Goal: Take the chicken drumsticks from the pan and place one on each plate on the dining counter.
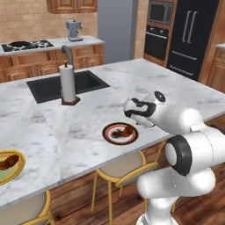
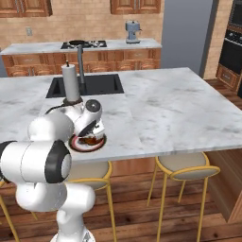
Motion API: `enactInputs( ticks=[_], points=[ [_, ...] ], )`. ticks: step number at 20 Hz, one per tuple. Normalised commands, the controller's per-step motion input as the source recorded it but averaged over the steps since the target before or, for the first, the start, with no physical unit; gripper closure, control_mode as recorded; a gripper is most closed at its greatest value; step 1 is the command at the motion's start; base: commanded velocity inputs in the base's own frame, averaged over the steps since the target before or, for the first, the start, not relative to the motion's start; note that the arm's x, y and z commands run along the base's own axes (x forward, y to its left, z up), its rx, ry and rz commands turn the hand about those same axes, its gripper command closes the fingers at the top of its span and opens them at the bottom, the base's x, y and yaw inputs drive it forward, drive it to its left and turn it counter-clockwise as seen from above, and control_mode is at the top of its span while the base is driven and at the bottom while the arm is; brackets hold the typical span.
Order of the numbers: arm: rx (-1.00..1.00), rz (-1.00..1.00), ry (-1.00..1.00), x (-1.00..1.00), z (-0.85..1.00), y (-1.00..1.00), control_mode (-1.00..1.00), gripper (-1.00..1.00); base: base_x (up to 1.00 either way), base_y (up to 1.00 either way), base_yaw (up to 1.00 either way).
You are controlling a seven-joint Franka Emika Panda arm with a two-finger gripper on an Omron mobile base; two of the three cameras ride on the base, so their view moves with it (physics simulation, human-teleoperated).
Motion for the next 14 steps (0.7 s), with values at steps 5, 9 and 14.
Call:
enactInputs(
  ticks=[5,9,14],
  points=[
    [0.15,0.10,0.06,-0.79,1.00,-0.56,-1.00,-1.00,0.00,0.00,0.00],
    [0.00,0.00,0.25,-1.00,0.73,-0.38,-1.00,-1.00,0.00,0.00,0.00],
    [-0.04,0.00,0.13,-1.00,0.44,-0.26,-1.00,-1.00,0.00,0.00,0.00]
  ],
)
